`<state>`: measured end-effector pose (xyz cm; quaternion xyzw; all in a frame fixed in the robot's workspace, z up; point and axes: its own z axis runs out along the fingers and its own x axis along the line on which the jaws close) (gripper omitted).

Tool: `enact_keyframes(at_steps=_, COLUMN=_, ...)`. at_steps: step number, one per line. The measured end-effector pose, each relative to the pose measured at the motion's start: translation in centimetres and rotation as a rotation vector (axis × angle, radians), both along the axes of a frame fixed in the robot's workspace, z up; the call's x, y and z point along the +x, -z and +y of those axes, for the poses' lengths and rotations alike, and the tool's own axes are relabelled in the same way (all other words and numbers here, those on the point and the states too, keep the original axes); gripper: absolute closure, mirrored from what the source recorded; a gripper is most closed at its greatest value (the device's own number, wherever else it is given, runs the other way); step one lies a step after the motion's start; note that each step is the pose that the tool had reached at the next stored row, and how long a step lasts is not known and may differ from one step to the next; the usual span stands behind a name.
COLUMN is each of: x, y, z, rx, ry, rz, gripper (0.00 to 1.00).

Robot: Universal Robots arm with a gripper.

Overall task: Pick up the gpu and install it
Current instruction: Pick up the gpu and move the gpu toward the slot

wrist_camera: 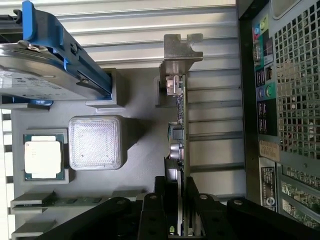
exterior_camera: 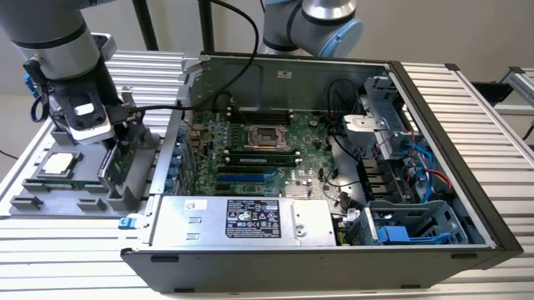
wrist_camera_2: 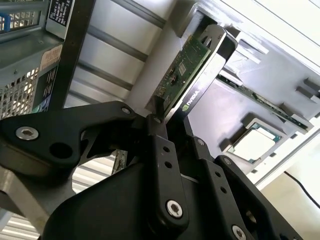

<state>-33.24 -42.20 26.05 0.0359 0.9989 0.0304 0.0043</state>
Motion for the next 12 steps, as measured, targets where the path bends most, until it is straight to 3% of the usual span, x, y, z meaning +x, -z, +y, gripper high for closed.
enact_keyframes(at_steps=12, x=0.00, y=-1.03, z=0.00, rx=-0.0019, ry=0.000, rz=0.0046, gripper=1.00)
